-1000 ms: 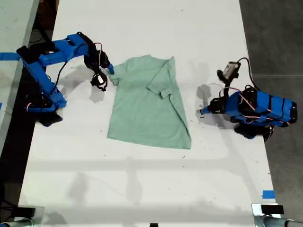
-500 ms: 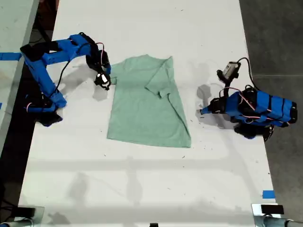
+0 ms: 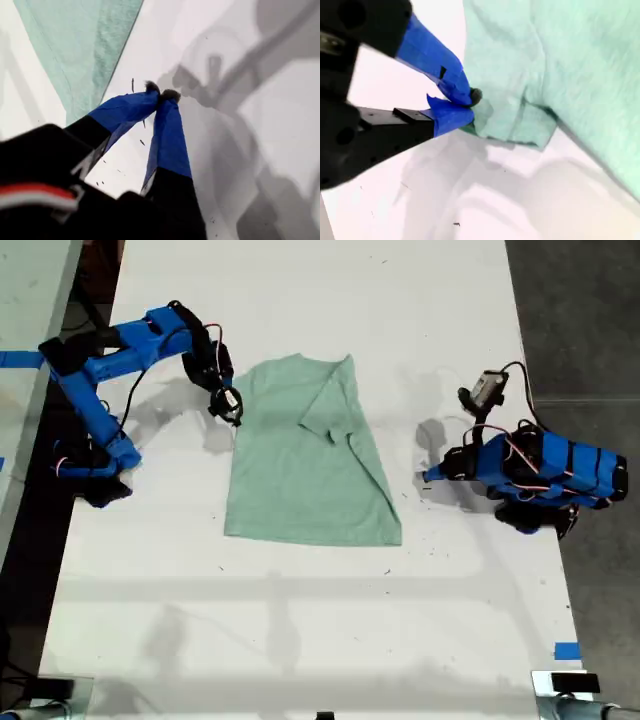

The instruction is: Fold t shirt

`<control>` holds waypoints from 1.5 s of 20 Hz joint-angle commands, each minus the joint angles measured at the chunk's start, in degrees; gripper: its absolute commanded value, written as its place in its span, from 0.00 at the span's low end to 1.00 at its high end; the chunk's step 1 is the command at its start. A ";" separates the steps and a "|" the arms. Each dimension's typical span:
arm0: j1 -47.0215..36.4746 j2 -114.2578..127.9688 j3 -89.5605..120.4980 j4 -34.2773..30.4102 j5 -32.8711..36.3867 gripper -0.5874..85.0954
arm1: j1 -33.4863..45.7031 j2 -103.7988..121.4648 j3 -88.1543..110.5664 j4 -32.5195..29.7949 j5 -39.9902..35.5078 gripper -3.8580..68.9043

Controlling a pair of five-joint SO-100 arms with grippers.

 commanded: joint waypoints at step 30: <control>23.03 -31.90 -45.18 -11.07 -4.92 0.01 | -1.05 0.70 2.99 -0.97 -0.18 0.08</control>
